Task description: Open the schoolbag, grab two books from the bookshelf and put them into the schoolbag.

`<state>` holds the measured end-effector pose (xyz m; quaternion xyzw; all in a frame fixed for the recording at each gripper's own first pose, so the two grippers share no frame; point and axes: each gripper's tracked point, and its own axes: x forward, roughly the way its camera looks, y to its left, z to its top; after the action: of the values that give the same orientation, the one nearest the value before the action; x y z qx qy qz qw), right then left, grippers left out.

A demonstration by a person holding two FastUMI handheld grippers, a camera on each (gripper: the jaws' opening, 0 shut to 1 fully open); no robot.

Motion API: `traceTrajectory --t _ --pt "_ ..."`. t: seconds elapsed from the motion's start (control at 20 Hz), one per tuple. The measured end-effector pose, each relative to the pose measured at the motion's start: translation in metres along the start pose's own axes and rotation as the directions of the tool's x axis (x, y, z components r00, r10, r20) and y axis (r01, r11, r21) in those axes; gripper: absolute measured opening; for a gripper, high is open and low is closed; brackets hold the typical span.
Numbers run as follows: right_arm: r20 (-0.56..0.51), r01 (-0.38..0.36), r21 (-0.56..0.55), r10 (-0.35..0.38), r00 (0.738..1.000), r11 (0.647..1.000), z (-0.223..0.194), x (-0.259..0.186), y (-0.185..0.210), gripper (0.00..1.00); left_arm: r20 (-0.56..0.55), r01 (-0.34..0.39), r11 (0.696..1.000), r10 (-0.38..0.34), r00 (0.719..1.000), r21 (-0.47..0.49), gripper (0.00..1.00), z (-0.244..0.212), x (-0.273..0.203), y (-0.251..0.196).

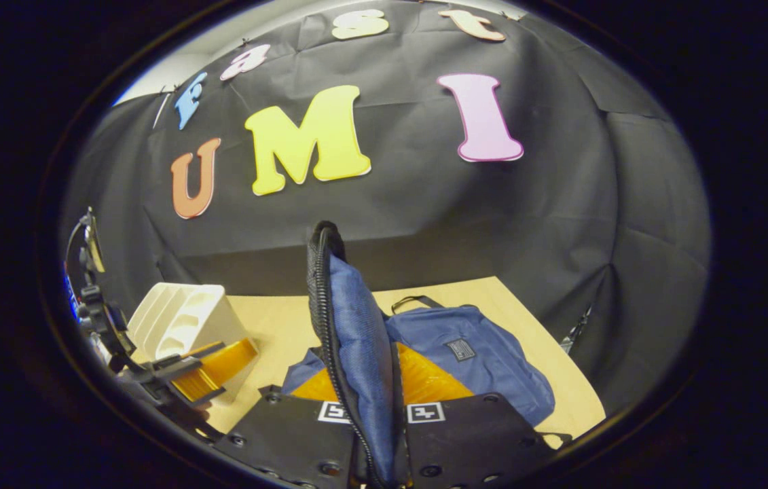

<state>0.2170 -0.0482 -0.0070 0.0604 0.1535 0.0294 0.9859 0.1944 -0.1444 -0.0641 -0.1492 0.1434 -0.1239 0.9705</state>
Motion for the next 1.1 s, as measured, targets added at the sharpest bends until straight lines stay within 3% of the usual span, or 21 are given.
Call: traceTrajectory --t 0.3,0.35,0.5,0.55,0.65,1.1 --pt "-0.007 0.034 0.001 -0.034 0.999 0.999 -0.018 -0.008 -0.003 0.11 0.078 -0.037 0.999 0.035 0.996 0.029 0.98 0.018 -0.040 0.016" --pt "0.003 0.041 -0.016 -0.041 0.999 0.999 -0.019 -0.011 -0.003 0.16 0.083 -0.049 0.998 0.046 0.996 0.034 0.98 0.019 -0.047 0.021" --pt "0.023 0.060 -0.042 -0.059 0.998 0.997 -0.025 -0.022 0.000 0.18 0.117 -0.071 0.997 0.066 0.991 0.040 0.98 0.027 -0.067 0.032" --pt "0.025 0.062 -0.043 -0.061 0.998 0.997 -0.028 -0.025 0.002 0.24 0.125 -0.079 0.996 0.073 0.989 0.039 0.98 0.028 -0.073 0.035" --pt "0.025 0.064 -0.040 -0.063 0.998 0.997 -0.033 -0.034 0.006 0.22 0.126 -0.073 0.996 0.067 0.990 0.043 0.98 0.027 -0.085 0.037" --pt "0.046 0.085 -0.038 -0.083 0.995 0.996 -0.060 -0.059 0.010 0.31 0.197 -0.142 0.976 0.109 0.974 0.162 0.98 0.028 -0.142 0.065"
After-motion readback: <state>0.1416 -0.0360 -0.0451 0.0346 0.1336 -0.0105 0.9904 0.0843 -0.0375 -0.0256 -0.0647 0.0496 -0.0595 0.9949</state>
